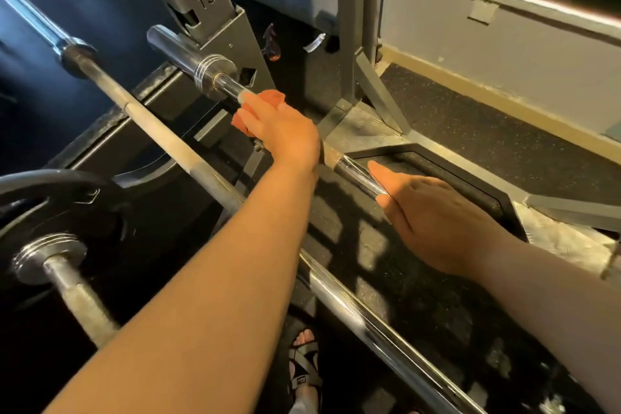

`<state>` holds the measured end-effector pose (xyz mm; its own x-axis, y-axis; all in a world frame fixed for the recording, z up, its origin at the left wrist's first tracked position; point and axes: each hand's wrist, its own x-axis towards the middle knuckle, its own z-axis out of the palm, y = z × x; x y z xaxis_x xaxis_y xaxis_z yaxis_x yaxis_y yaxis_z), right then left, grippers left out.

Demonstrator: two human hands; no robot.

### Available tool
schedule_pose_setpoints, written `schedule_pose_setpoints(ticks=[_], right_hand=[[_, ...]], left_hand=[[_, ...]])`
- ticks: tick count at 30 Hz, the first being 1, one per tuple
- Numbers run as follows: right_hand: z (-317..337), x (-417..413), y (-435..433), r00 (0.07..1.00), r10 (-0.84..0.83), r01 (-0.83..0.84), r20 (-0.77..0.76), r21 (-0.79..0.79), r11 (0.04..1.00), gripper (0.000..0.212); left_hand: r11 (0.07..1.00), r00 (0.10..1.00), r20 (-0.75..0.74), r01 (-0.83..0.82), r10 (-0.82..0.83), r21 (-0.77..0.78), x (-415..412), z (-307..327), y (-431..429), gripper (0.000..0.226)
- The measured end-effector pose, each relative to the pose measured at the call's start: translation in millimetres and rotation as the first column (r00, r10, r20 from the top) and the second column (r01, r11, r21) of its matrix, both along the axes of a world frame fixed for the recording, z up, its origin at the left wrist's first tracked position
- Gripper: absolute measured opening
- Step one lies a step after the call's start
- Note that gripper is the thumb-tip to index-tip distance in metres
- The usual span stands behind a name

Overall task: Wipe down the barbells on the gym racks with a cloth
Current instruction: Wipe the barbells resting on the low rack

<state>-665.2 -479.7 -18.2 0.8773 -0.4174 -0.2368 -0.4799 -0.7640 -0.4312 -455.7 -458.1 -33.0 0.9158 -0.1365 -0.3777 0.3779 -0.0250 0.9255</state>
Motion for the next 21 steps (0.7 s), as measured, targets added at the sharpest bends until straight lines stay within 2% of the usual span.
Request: schedule_pose_setpoints(ticks=[2,4,6,7,8,10,13,16,19,21], right_hand=[[3.4,2.4,-0.5,1.0,-0.003,0.004,-0.01,0.019,1.0,0.027],[6.5,2.9,-0.1,1.0,0.001,0.0,-0.023,0.034,0.999,0.026],[11.0,1.1,-1.1,1.0,-0.011,0.012,-0.018,0.081,0.997,0.011],[11.9,-0.2,-1.6,0.999,0.0,0.003,-0.038,0.091,0.996,0.011],[12.0,-0.4,-2.0,0.996,0.019,-0.012,-0.085,0.082,0.997,0.023],[13.0,-0.7,-1.6,0.995,0.02,-0.013,-0.094,0.078,0.997,0.034],[12.9,1.2,1.8,0.999,-0.023,0.025,-0.023,0.094,0.995,0.034],[10.8,2.5,1.0,0.999,-0.022,0.023,-0.03,0.032,0.999,0.03],[4.9,1.6,-1.7,1.0,-0.01,0.01,0.007,0.026,1.0,0.036],[-2.5,0.8,-0.2,0.994,-0.01,0.009,0.11,0.007,1.0,0.055]], left_hand=[[0.997,0.994,0.082,0.071,-0.071,0.008,-32.9,6.5,7.3,0.049],[0.969,0.955,0.192,0.2,-0.225,0.143,-68.3,7.5,15.5,0.053],[0.918,0.906,0.238,0.28,-0.35,0.281,-101.8,3.9,20.8,0.056],[0.9,0.9,0.211,0.31,-0.382,0.306,-116.4,3.6,21.9,0.057],[0.893,0.908,0.151,0.333,-0.39,0.302,-126.3,5.1,22.3,0.056],[0.895,0.918,0.078,0.356,-0.388,0.268,-130.8,8.5,22.7,0.052],[0.942,0.944,0.099,0.299,-0.316,0.151,-101.2,8.6,22.0,0.051],[0.996,0.995,-0.046,0.09,-0.091,-0.012,-51.3,11.1,10.7,0.059],[0.993,0.996,0.001,0.093,-0.094,0.068,-33.2,10.6,6.7,0.062],[0.985,0.986,0.079,0.14,-0.148,0.102,-48.9,7.5,8.4,0.06]])
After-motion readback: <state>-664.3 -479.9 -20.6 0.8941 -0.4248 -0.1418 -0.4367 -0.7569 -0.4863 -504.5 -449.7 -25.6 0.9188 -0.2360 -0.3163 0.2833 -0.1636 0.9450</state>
